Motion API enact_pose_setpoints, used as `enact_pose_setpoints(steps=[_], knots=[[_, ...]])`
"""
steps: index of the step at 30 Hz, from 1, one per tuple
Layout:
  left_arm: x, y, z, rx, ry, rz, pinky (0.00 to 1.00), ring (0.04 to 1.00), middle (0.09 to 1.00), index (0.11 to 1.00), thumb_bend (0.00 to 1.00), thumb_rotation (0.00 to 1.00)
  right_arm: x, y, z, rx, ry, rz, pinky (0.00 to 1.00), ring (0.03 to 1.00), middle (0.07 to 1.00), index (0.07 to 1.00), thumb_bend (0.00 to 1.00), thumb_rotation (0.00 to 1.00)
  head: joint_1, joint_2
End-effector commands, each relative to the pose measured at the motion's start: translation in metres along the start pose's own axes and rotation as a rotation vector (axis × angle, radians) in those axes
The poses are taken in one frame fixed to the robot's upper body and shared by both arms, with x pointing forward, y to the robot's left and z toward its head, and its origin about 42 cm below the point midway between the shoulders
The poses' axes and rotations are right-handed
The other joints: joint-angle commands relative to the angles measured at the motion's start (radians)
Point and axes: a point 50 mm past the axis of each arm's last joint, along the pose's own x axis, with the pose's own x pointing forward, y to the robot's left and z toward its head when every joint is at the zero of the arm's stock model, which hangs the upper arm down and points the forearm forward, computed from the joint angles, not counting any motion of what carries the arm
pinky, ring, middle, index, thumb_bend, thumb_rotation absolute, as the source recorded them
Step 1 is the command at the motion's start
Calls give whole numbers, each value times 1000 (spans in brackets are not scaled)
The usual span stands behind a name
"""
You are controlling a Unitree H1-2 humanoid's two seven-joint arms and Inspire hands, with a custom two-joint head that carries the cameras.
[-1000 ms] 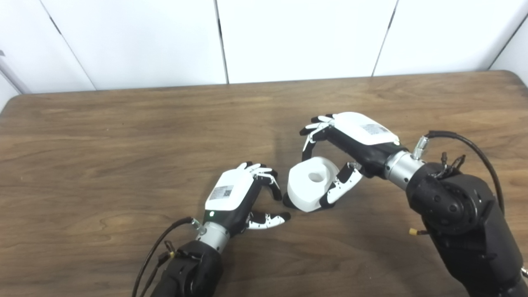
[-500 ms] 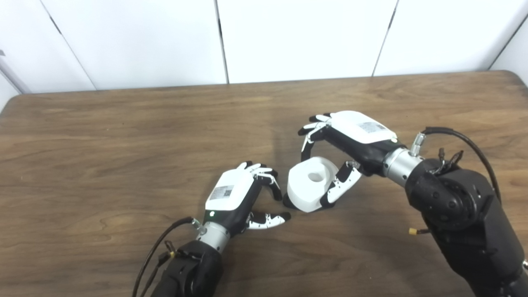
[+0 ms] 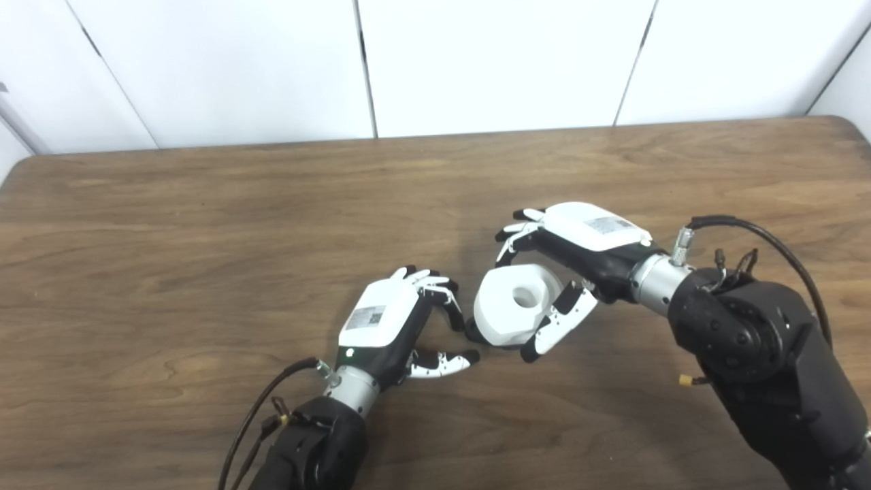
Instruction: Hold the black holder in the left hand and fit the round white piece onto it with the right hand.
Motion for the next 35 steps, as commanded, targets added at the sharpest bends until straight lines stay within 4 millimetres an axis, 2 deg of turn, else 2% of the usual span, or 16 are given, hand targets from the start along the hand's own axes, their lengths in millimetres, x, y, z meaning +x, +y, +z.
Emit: enact_pose_setpoints(steps=[1, 19, 35], knots=[[4, 4, 4, 21, -14, 4, 971, 887, 811, 484, 525, 65, -2, -14, 2, -28, -4, -50, 1000, 995, 902, 681, 1000, 367, -1, 2], [8, 0, 2, 24, -10, 1, 965, 879, 803, 483, 525, 64, -1, -23, 1, -25, -15, -79, 1000, 983, 895, 691, 1000, 399, 6, -5], [12, -4, 0, 31, -2, -14, 964, 875, 795, 483, 525, 63, -8, -53, 6, 6, -42, -126, 1000, 991, 912, 711, 1000, 380, 13, -15]])
